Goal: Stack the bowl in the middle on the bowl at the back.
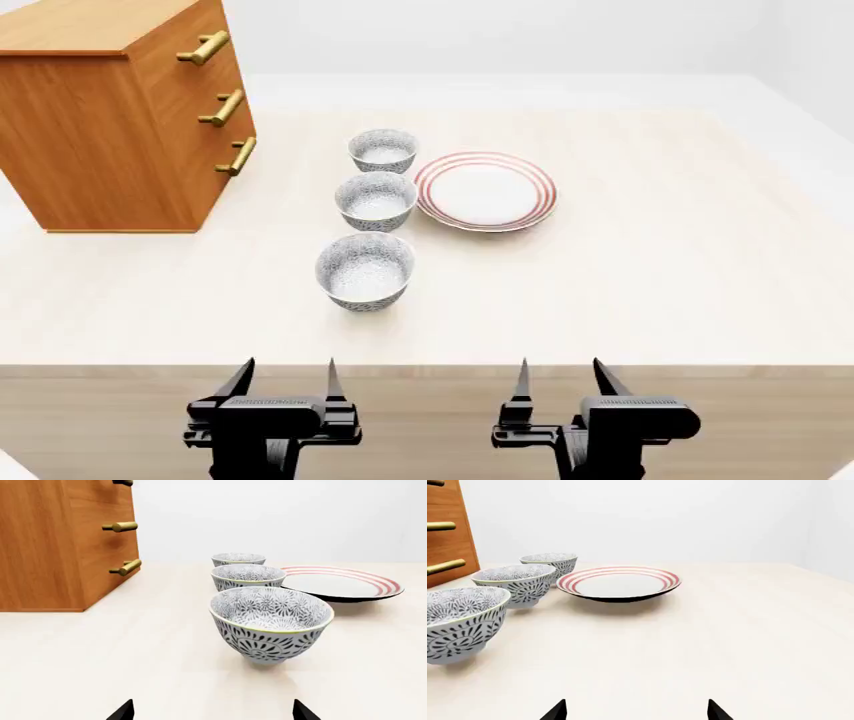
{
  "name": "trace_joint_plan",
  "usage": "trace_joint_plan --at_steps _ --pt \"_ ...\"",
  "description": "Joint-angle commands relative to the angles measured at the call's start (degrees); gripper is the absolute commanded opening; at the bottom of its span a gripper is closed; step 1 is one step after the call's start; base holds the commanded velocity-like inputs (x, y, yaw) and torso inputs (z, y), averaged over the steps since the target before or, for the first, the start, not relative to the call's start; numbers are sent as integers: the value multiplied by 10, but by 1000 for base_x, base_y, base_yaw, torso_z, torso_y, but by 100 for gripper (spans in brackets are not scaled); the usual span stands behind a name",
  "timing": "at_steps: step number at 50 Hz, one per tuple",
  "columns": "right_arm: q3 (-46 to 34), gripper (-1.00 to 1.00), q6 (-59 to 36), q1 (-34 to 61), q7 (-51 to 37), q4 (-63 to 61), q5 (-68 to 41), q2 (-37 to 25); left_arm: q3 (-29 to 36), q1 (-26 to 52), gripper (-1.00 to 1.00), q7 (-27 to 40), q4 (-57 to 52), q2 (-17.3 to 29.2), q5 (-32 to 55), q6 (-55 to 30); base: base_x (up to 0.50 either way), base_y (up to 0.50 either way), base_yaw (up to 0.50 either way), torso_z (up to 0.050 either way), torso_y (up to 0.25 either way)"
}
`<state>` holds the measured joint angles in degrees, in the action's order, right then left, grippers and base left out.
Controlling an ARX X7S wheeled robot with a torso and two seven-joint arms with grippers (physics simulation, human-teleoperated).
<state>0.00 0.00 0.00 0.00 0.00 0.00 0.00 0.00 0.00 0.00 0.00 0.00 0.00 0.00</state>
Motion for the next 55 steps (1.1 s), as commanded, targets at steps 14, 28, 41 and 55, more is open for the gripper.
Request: trace_joint_plan --at_steps 14,28,41,55 --pt "-34 100 -7 -2 -37 -25 -16 -33 33 1 100 22 -9 36 21 -4 0 0 0 0 0" --pt "-49 100 -32 -10 -53 -37 -19 -48 44 2 100 29 -5 51 30 0 0 0 0 0 0" --pt "-60 100 -40 -12 -67 -44 -19 -58 53 5 100 38 -1 62 37 -2 0 345 0 0 0" --pt "-66 100 -43 -7 -83 -42 -25 -65 64 12 100 40 -3 74 42 -9 0 479 0 0 0"
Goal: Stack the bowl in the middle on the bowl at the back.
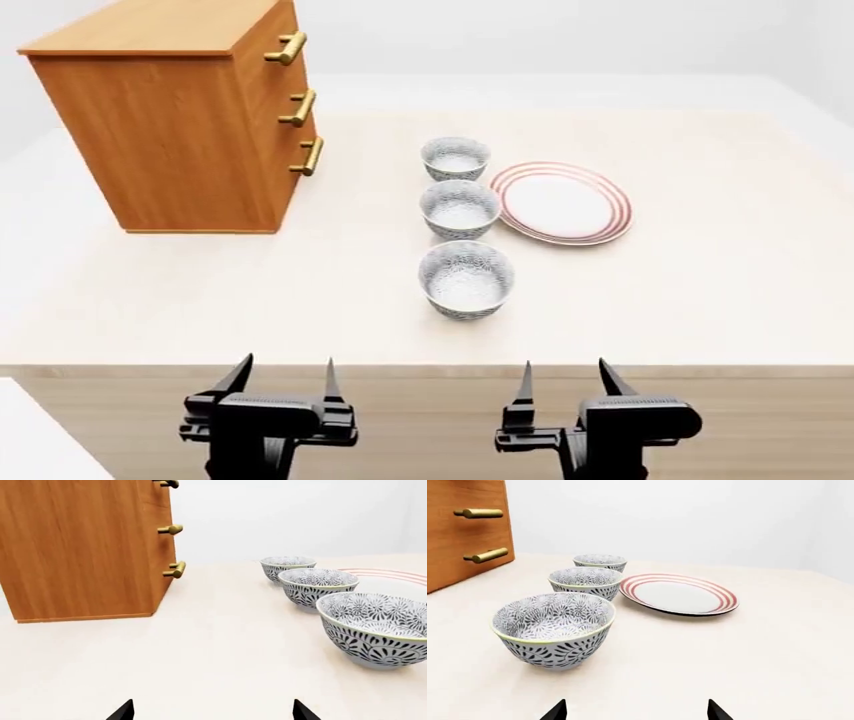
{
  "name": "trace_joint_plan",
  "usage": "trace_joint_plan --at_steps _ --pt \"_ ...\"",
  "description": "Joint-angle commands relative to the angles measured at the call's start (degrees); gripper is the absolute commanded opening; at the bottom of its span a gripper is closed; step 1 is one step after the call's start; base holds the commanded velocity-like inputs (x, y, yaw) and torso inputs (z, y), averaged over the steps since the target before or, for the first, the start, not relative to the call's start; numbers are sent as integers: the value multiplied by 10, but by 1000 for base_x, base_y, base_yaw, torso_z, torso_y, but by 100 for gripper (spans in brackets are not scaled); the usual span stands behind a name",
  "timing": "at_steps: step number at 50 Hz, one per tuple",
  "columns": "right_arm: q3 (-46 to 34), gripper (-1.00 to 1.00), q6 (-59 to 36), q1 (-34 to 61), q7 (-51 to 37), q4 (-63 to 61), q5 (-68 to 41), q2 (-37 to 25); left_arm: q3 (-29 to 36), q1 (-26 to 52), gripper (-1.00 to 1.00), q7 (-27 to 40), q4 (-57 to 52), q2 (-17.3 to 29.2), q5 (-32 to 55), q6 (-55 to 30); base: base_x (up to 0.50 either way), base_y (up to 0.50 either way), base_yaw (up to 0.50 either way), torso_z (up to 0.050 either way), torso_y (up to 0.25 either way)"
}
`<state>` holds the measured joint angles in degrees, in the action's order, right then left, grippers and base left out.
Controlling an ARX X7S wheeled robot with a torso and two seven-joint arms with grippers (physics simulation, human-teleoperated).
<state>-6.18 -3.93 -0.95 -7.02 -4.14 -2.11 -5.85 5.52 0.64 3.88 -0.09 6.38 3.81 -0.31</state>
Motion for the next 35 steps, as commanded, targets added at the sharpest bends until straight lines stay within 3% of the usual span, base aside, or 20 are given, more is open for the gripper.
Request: trace_joint_plan --at_steps 1,16,26,30,35 --pt "-3 100 -7 4 -15 -3 -4 -7 10 7 100 -1 -6 13 5 -10 0 0 0 0 0" --pt "42 100 -154 40 -22 -100 -67 -34 29 33 100 -35 -111 47 31 -111 0 0 0 0 0" --pt "32 100 -290 59 39 -219 -113 -109 64 67 100 -73 -180 81 34 -186 0 0 0 0 0" --pt "48 100 -316 71 40 -235 -122 -125 49 87 100 -66 -195 74 59 -246 0 0 0 0 0" --pt "46 100 -337 79 38 -243 -118 -140 43 100 100 -54 -198 63 68 -263 0 0 0 0 0"
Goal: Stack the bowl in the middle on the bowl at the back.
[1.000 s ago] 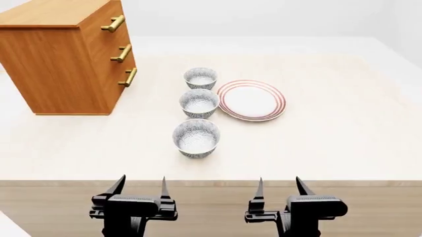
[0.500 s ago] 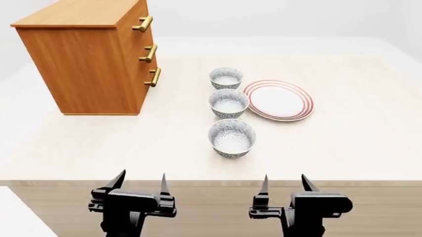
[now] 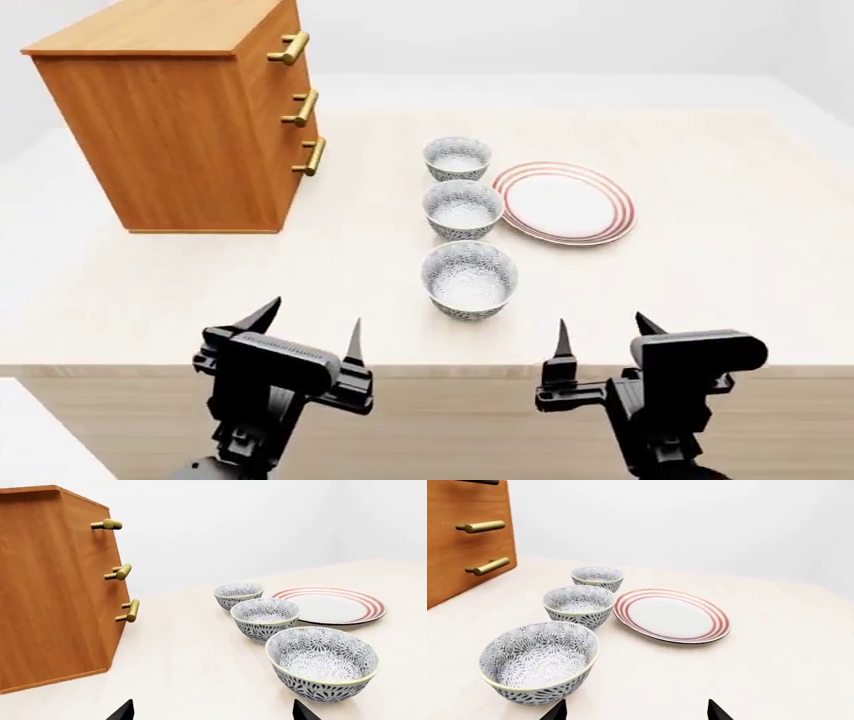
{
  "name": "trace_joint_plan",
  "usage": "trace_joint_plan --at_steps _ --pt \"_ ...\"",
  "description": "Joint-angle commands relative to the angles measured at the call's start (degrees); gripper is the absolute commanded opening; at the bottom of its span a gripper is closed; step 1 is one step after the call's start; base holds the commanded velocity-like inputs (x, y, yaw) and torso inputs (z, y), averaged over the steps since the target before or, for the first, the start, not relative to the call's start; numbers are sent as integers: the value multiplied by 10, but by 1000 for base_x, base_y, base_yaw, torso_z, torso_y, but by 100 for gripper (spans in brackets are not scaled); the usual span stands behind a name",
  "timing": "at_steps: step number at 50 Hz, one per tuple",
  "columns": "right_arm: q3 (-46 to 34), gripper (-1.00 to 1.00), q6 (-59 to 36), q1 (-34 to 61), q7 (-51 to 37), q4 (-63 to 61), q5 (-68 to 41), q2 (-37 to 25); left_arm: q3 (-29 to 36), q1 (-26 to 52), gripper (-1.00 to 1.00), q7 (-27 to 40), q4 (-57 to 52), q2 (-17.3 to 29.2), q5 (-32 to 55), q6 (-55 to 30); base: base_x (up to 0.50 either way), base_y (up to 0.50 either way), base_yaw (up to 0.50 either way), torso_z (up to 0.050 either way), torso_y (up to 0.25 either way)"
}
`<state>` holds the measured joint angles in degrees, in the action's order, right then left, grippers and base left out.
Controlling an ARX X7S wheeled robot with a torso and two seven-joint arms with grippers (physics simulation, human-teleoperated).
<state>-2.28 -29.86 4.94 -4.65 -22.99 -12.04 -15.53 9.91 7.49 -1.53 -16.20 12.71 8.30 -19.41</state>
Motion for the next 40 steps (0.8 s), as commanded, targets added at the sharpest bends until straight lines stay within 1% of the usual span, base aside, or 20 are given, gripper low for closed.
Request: trace_joint_plan --at_steps 1,5,15,40 --pt "8 100 -80 20 15 -56 -20 -44 -1 32 100 0 -37 -1 23 -72 0 0 0 0 0" --pt "13 100 -79 17 14 -59 -22 -45 3 36 100 5 -38 -6 24 -74 134 0 0 0 0" --pt "19 100 -78 19 14 -65 -31 -46 14 38 100 10 -35 -11 22 -68 291 -3 0 0 0" --pt "18 100 -64 17 15 -52 -41 -41 27 35 100 19 -30 -4 19 -60 311 0 0 0 0"
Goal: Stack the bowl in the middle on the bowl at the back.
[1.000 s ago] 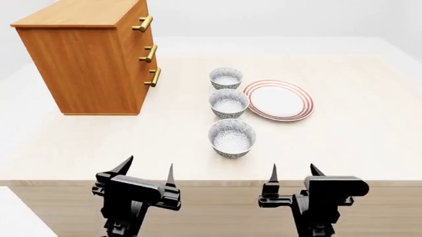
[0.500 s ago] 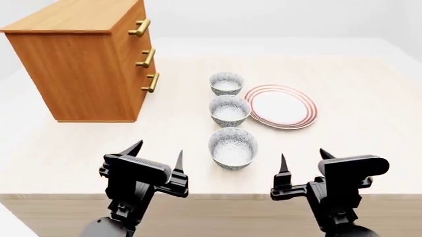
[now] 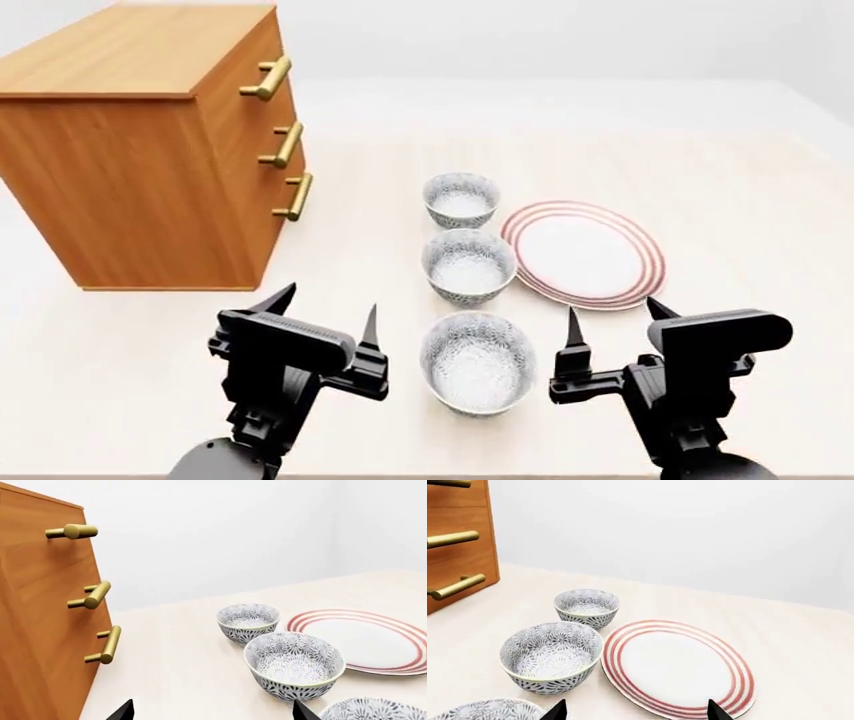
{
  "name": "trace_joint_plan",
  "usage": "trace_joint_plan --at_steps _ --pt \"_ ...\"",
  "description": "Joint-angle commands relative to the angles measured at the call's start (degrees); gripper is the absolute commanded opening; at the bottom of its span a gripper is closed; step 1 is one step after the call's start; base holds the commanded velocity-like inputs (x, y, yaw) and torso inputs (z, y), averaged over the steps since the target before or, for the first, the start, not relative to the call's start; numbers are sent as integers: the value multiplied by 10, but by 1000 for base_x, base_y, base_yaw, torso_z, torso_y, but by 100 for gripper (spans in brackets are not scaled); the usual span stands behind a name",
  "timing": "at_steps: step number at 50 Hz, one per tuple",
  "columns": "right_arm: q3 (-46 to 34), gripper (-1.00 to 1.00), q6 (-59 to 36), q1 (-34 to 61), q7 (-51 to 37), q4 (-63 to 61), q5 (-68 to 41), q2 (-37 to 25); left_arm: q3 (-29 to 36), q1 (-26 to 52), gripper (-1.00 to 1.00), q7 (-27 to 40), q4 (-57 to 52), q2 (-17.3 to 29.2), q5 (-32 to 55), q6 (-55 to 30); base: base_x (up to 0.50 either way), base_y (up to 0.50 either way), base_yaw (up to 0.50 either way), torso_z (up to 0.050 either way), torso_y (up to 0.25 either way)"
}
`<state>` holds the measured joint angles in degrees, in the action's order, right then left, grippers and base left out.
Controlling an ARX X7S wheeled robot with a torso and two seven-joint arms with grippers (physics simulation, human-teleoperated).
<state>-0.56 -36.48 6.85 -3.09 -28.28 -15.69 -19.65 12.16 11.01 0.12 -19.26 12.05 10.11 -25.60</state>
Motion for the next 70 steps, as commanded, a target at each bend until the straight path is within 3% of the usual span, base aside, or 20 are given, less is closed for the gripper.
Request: trace_joint_plan --at_steps 1,23,33,42,49,70 --pt "1 100 2 -2 -1 1 -5 0 4 -1 100 3 1 4 1 2 324 0 0 0 0" --pt "-2 100 3 -3 -10 1 -5 1 5 -3 100 9 -2 9 9 4 322 0 0 0 0" --pt "47 100 -72 -7 -33 -28 -66 29 4 -7 100 10 -4 13 15 4 0 0 0 0 2" --pt "107 100 -304 108 -52 -56 -182 24 2 -8 100 11 -8 16 22 2 0 0 0 0 0" --pt "112 100 -396 216 -55 -7 -222 26 -4 -10 100 12 -8 17 29 3 0 0 0 0 0" --pt "2 100 -391 355 -40 172 -189 35 -18 -13 100 18 -2 23 44 7 0 0 0 0 0"
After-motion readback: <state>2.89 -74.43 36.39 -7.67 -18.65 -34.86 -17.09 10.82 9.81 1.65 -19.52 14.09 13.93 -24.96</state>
